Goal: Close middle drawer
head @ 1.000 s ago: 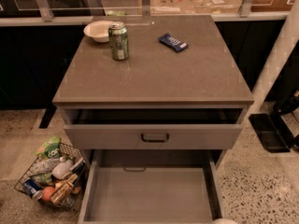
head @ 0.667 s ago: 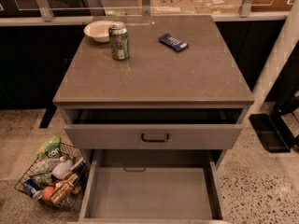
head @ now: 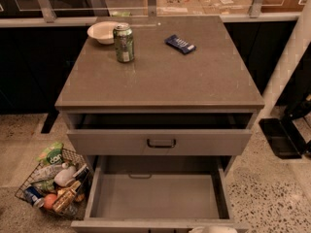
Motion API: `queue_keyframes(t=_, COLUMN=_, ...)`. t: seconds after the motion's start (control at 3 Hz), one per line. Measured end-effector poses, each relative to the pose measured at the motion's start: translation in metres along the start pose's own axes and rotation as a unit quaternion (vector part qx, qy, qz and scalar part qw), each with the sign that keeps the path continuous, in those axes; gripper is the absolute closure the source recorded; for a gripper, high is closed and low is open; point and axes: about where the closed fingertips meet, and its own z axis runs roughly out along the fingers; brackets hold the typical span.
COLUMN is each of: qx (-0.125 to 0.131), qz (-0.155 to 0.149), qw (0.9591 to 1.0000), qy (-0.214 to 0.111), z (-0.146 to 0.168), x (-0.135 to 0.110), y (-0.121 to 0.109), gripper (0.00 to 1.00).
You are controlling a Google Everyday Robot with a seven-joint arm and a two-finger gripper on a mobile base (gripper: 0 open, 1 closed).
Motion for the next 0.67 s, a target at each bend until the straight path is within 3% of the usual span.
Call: queue_keyframes(t=0.67, qx=0.043, qz=-0.011, qw=0.9990, qy=0.002, z=0.011, x=0.007, y=-0.036, gripper=1.00)
